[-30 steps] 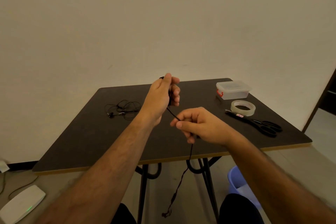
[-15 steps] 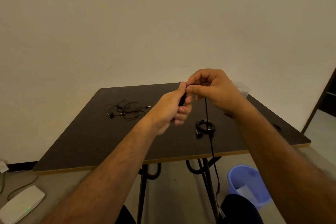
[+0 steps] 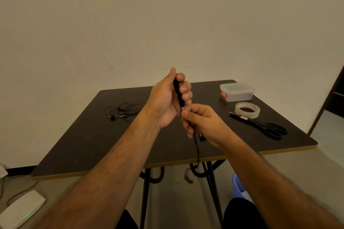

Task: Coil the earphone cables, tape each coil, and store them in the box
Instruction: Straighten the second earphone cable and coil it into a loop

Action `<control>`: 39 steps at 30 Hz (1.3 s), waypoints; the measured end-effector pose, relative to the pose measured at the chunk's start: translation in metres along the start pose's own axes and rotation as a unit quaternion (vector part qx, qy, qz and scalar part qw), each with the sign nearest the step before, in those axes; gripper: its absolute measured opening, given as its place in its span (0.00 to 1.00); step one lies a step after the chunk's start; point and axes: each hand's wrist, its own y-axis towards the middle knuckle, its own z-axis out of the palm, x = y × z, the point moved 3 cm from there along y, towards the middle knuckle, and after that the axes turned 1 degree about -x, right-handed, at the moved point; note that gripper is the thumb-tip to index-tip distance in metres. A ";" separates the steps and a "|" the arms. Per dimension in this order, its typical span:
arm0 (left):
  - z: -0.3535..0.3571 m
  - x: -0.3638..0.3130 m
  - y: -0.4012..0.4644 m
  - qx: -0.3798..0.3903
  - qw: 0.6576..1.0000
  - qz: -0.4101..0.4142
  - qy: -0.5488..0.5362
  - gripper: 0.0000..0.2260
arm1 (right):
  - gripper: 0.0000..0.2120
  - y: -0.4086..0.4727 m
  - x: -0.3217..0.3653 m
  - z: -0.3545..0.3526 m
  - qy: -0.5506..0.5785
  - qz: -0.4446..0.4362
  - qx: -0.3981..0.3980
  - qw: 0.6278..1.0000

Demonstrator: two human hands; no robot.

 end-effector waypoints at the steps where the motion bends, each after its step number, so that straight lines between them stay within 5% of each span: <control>1: -0.003 -0.001 0.002 -0.025 0.999 0.026 0.016 0.18 | 0.09 -0.002 0.000 0.001 -0.015 0.007 0.001 1.000; 8: -0.018 -0.002 0.006 -0.090 0.965 0.100 0.226 0.16 | 0.07 -0.003 0.013 0.000 -0.132 0.039 -0.008 0.991; 16: -0.035 0.005 -0.001 -0.118 0.880 0.038 0.458 0.17 | 0.12 -0.004 0.032 -0.008 -0.401 0.031 -0.036 0.915; 20: -0.037 0.013 -0.004 -0.085 0.862 -0.012 0.500 0.18 | 0.10 -0.004 0.050 -0.017 -0.416 -0.014 -0.030 0.909; 23: -0.032 0.019 -0.007 -0.032 0.890 -0.065 0.450 0.20 | 0.09 0.001 0.060 -0.026 -0.382 -0.060 -0.025 0.922; 28: -0.016 0.027 -0.012 0.052 0.959 -0.180 0.214 0.23 | 0.05 0.011 0.067 -0.039 -0.277 -0.118 -0.040 0.953; 34: -0.004 0.023 -0.013 0.110 0.971 -0.201 0.063 0.21 | 0.04 0.014 0.050 -0.040 -0.038 -0.121 -0.062 0.990; 39: 0.001 0.019 -0.011 0.144 0.975 -0.170 0.001 0.19 | 0.08 0.008 0.025 -0.021 0.049 -0.076 -0.055 0.994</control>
